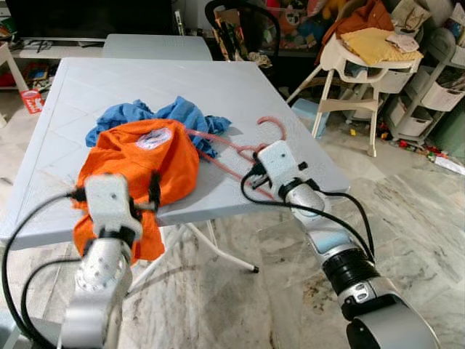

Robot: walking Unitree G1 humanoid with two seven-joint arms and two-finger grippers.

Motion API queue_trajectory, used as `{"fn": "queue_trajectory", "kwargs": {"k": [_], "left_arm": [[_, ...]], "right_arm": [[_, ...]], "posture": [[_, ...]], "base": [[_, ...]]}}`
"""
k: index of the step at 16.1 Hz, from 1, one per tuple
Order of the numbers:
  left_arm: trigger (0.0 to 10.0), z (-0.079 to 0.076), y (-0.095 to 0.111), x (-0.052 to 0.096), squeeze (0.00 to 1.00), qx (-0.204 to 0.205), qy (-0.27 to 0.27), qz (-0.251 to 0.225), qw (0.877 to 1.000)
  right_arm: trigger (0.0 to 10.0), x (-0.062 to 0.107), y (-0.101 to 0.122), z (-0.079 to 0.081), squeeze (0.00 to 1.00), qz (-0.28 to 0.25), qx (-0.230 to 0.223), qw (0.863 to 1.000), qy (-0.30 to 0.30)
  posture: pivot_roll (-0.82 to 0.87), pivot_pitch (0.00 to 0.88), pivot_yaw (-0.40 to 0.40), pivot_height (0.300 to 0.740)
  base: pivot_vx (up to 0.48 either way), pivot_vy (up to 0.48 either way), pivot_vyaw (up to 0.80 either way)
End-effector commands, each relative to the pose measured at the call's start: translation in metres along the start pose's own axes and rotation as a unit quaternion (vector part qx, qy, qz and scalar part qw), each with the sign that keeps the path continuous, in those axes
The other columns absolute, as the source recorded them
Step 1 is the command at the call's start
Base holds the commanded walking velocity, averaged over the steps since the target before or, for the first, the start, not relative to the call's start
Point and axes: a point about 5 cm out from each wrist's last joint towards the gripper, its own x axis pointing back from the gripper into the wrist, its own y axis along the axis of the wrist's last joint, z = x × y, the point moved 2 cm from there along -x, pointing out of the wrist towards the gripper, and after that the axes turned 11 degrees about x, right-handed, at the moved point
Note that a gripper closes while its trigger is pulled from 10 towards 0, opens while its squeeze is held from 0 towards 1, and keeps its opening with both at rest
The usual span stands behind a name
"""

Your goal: Hang hanger

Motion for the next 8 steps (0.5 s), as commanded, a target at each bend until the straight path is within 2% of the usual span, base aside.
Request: {"fn": "queue_trajectory", "kwargs": {"k": [1,3,5,7,8], "left_arm": [[10.0,-0.001,-0.005,0.002,0.00,0.005,0.007,0.018,1.000],[10.0,0.001,-0.009,0.003,0.00,0.000,0.020,0.026,0.999],[10.0,0.002,-0.010,0.002,0.00,0.007,0.020,0.028,0.999],[10.0,0.003,-0.012,0.002,0.00,0.004,0.024,0.036,0.999],[10.0,0.003,-0.012,0.002,0.00,0.003,0.024,0.037,0.999]], "right_arm": [[10.0,0.001,0.002,0.008,0.00,-0.014,0.021,0.998,0.049],[10.0,0.008,-0.001,0.019,0.00,-0.022,0.056,0.991,0.120],[10.0,0.014,-0.012,0.020,0.00,-0.006,0.085,0.984,0.156],[10.0,0.023,-0.023,0.015,0.00,0.008,0.123,0.976,0.177],[10.0,0.027,-0.029,0.006,0.00,0.020,0.137,0.975,0.172]], "posture": [[0.06,0.027,-0.111,0.740],[0.06,0.027,-0.110,0.740],[0.06,0.028,-0.108,0.740],[0.05,0.027,-0.106,0.740],[0.05,0.027,-0.104,0.740]], "base": [[0.000,0.000,0.00],[0.000,0.000,0.00],[0.000,0.000,0.00],[0.000,0.000,0.00],[0.000,0.000,0.00]]}}
